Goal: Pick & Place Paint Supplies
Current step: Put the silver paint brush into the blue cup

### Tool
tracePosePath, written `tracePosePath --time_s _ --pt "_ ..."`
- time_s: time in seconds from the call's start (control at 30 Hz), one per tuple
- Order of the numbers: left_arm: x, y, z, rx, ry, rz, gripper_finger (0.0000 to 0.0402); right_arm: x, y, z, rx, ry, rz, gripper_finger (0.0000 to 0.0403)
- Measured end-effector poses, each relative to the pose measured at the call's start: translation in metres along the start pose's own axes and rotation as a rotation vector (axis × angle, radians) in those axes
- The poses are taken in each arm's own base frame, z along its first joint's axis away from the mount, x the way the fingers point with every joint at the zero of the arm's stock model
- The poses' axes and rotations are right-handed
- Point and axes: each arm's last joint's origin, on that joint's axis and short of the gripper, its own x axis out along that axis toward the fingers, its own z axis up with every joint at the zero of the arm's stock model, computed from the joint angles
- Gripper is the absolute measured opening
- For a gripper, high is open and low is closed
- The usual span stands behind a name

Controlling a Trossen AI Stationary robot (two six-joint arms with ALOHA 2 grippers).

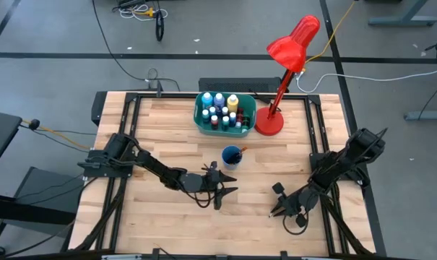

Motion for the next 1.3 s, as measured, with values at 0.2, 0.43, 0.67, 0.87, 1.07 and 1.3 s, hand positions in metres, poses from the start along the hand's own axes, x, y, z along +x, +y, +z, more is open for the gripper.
tracePosePath --time_s 0.2,0.43,0.67,0.87,1.07,1.3 --pt "0.0 0.0 0.0 0.0 0.0 0.0 0.0171 0.004 0.0 -0.006 0.002 0.021 -0.015 0.008" --pt "0.0 0.0 0.0 0.0 0.0 0.0 0.0171 0.007 0.001 -0.01 -0.001 0.032 -0.026 0.0062" --pt "0.0 0.0 0.0 0.0 0.0 0.0 0.0171 0.007 0.0 -0.01 0.072 0.027 -0.044 0.0009" --pt "0.0 0.0 0.0 0.0 0.0 0.0 0.0171 0.007 -0.001 -0.004 0.037 -0.058 -0.053 0.001" --pt "0.0 -0.001 0.0 0.0 0.01 -0.031 0.0171 0.0 -0.005 0.028 -0.003 -0.38 -0.157 0.001" --pt "0.0 -0.003 -0.001 0.0 0.029 -0.097 0.0171 0.0 -0.017 0.062 -0.08 -0.554 -0.309 0.001"
